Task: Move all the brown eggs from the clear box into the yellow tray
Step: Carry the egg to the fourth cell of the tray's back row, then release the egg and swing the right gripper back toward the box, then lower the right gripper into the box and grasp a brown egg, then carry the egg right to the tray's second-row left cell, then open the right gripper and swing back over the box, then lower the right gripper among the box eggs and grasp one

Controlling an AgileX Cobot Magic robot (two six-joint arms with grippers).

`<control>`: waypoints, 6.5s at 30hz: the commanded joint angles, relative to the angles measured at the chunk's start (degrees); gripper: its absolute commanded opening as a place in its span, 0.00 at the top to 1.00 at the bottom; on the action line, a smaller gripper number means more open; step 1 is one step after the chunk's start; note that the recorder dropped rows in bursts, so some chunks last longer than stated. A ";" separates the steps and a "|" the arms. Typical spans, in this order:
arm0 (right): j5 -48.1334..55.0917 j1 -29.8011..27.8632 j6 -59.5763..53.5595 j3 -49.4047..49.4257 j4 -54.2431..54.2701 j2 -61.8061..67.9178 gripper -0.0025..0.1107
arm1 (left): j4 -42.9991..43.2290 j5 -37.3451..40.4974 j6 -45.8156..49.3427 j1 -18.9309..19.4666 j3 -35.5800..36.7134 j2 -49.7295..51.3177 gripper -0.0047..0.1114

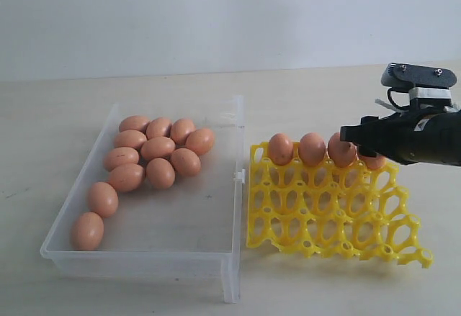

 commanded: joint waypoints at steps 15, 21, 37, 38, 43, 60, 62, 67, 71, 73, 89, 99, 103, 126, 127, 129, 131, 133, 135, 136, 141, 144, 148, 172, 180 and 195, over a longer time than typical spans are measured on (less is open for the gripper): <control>43.77 26.92 -6.88 -32.23 4.68 0.90 0.61 | -0.14 -0.22 0.12 0.06 -0.23 -0.32 0.96; 62.98 32.40 -10.20 -61.23 4.88 23.89 0.61 | -0.14 -0.22 0.12 0.06 -0.23 -0.32 0.96; 71.44 32.67 -8.58 -81.02 -0.19 37.85 0.60 | -0.14 -0.22 0.12 0.06 -0.23 -0.32 0.96; 71.44 32.67 -8.58 -81.13 -0.19 38.11 0.58 | -0.14 -0.22 0.12 0.06 -0.23 -0.32 0.96; 70.82 32.67 -7.99 -81.13 -0.51 39.29 0.50 | -0.14 -0.22 0.12 0.06 -0.23 -0.32 0.96; 67.66 32.67 -7.11 -81.13 -0.04 43.60 0.50 | -0.14 -0.22 0.12 0.06 -0.23 -0.32 0.96; 67.18 32.67 -5.57 -81.13 -0.24 43.87 0.51 | -0.14 -0.22 0.12 0.06 -0.23 -0.32 0.96; 66.56 32.67 -4.79 -81.13 -0.48 43.85 0.69 | -0.14 -0.22 0.12 0.06 -0.23 -0.32 0.96; 66.67 32.67 -7.32 -81.13 -0.48 42.90 0.98 | -0.14 -0.22 0.12 0.06 -0.23 -0.32 0.96; 66.51 32.67 -8.56 -81.13 -0.48 41.91 0.98 | -0.14 -0.22 0.12 0.06 -0.23 -0.32 0.96; 34.83 32.03 -10.60 -46.78 0.17 14.39 0.98 | -0.14 -0.22 0.12 0.06 -0.23 -0.32 0.96; 1.40 25.90 -10.69 -12.19 9.86 -2.05 0.98 | -0.14 -0.22 0.12 0.06 -0.23 -0.32 0.96; 1.40 24.04 -10.69 -9.61 9.86 -0.84 0.98 | -0.14 -0.22 0.12 0.06 -0.23 -0.32 0.96; 3.02 20.39 -10.14 -9.61 9.86 8.64 0.98 | -0.14 -0.22 0.12 0.06 -0.23 -0.32 0.96; 3.02 20.39 -10.14 -9.61 9.86 8.75 0.98 | -0.14 -0.22 0.12 0.06 -0.23 -0.32 0.96; 2.45 20.39 -10.14 -9.61 9.86 8.75 0.98 | -0.14 -0.22 0.12 0.06 -0.23 -0.32 0.96; 2.39 20.39 -10.14 -9.61 9.86 8.75 0.98 | -0.14 -0.22 0.12 0.06 -0.23 -0.32 0.96; 2.39 20.39 -10.14 -9.61 9.86 8.75 0.98 | -0.14 -0.22 0.12 0.06 -0.23 -0.32 0.96; 2.28 20.39 -10.14 -9.61 9.86 8.75 0.94 | -0.14 -0.22 0.12 0.06 -0.23 -0.32 0.96; 2.28 20.39 -10.14 -9.61 9.86 8.52 0.86 | -0.14 -0.22 0.12 0.06 -0.23 -0.32 0.96; 2.27 20.39 -10.14 -9.61 10.03 6.93 0.44 | -0.14 -0.22 0.12 0.06 -0.23 -0.32 0.96; 1.43 20.39 -10.14 -9.61 10.03 4.30 0.42 | -0.14 -0.22 0.12 0.06 -0.23 -0.32 0.96; 1.06 20.70 -10.03 -9.61 10.46 0.25 0.42 | -0.14 -0.22 0.12 0.06 -0.23 -0.32 0.96; 66.08 34.40 -8.06 -67.46 10.32 27.66 0.50 | -0.14 -0.22 0.12 0.06 -0.23 -0.32 0.96; 66.80 33.61 -1.08 -75.36 10.57 35.27 0.50 | -0.14 -0.22 0.12 0.06 -0.23 -0.32 0.96; 63.81 30.27 5.32 -75.36 12.26 36.48 0.50 | -0.14 -0.22 0.12 0.06 -0.23 -0.32 0.96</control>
